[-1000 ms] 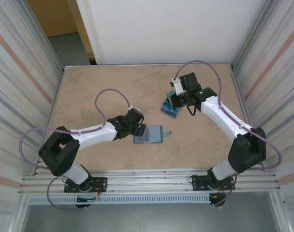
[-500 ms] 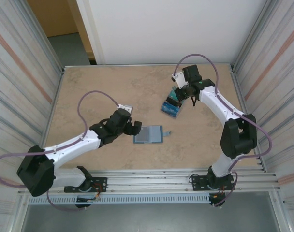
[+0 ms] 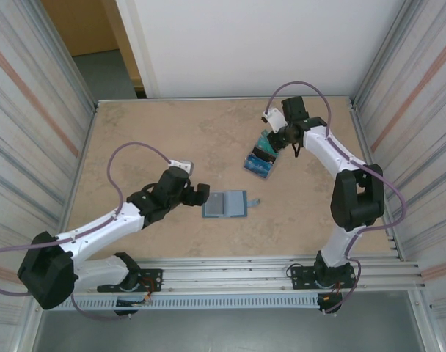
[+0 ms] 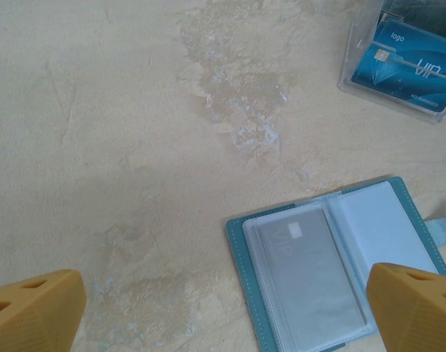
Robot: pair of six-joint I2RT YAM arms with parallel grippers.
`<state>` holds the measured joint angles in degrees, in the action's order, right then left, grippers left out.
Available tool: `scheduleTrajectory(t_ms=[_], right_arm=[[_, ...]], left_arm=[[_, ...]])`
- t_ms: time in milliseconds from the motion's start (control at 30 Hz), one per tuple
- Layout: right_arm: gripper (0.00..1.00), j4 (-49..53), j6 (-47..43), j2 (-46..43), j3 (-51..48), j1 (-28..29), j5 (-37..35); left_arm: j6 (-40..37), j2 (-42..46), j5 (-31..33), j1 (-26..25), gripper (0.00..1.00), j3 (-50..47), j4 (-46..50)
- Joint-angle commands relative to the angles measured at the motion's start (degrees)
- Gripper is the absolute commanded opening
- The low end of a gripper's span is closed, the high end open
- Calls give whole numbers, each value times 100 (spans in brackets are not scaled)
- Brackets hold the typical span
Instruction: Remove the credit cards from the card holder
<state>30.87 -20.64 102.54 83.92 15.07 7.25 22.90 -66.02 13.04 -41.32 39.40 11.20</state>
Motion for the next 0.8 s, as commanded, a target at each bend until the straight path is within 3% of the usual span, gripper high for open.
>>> scheduleTrajectory(t_ms=[0,767], right_arm=[[0,-1,-218,206,287,-61,93],[0,533,-467,872,747,-118,177]], left_arm=[[97,169,-34,62,99,-44,-18],[221,360,-249,332,99,-208,-154]])
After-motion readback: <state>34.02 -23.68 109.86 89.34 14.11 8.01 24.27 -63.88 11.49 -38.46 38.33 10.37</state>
